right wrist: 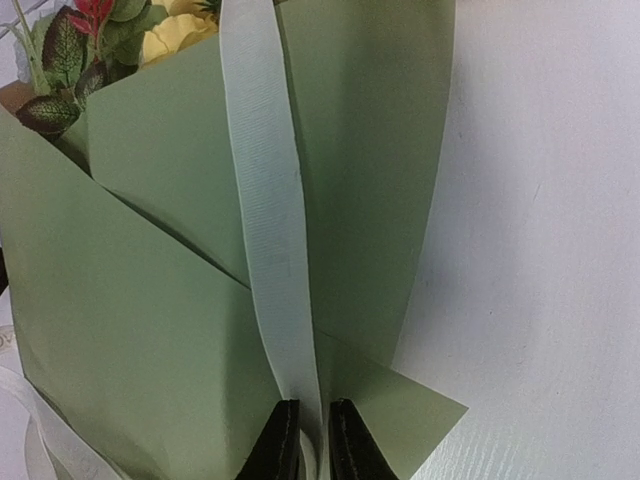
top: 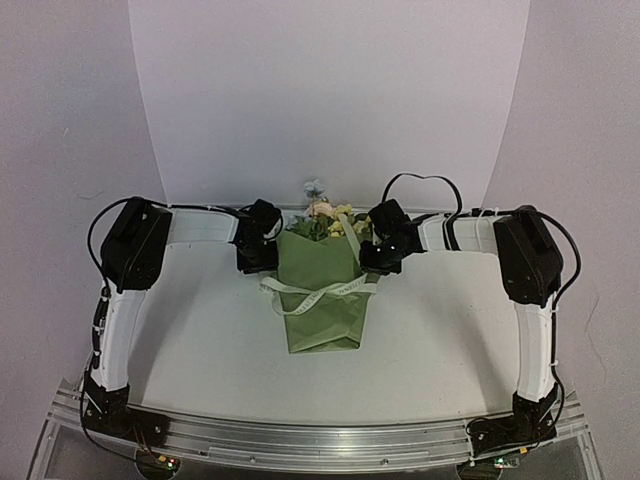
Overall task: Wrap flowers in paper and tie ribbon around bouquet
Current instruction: Cross the ribbon over the folded bouquet.
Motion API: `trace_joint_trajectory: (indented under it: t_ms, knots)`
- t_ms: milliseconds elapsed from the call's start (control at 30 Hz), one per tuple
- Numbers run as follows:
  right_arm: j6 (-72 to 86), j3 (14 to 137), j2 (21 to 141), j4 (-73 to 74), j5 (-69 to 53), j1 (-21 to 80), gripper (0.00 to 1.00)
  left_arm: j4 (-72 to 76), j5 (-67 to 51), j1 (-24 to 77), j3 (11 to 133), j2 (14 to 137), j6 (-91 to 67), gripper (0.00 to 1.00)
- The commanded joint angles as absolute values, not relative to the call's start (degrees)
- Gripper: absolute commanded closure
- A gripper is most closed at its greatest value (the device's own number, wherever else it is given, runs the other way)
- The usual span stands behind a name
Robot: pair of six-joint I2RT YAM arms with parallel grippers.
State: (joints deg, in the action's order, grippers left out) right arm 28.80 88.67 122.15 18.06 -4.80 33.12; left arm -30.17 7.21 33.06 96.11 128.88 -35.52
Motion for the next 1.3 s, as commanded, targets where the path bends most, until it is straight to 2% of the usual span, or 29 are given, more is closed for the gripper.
trace_joint_trajectory:
  t_ms: [0, 200, 267, 367, 467, 600, 800, 1067, 1267]
  knots:
    - [28.5, 87.7, 118.8, 18.0, -4.5, 33.0, 0.87, -34.1, 10.8, 34.8, 101.6, 132.1, -34.3, 0.60]
    - [28.2, 87.4, 118.8, 18.0, -4.6, 33.0, 0.87, -36.6, 12.4, 34.9, 103.1, 134.4, -34.5, 0.63]
    - [28.2, 87.2, 118.6, 17.9, -4.6, 33.0, 0.87, -37.4, 12.6, 34.8, 103.6, 135.3, -34.7, 0.72]
    - [28.1, 86.7, 118.3, 17.6, -4.5, 33.0, 0.87, -38.1, 13.2, 34.7, 103.8, 135.9, -34.9, 0.89]
    - [28.1, 86.3, 118.1, 17.5, -4.7, 33.0, 0.87, -37.5, 13.7, 33.9, 103.5, 134.8, -34.8, 0.99]
    - [28.3, 86.0, 117.8, 17.4, -4.5, 33.0, 0.89, -34.9, 16.1, 32.8, 101.4, 130.1, -34.8, 1.00]
    - [29.1, 85.4, 116.8, 17.4, -2.9, 33.0, 1.00, -27.0, 18.1, 30.5, 93.7, 119.5, -37.5, 1.00]
    - [31.0, 83.7, 114.4, 17.1, -0.1, 33.0, 1.00, -21.0, 18.8, 27.6, 84.6, 112.0, -41.5, 1.00]
    - [33.1, 79.9, 110.4, 16.3, 7.1, 33.0, 1.00, -18.7, 15.6, 22.8, 79.7, 109.8, -44.0, 1.00]
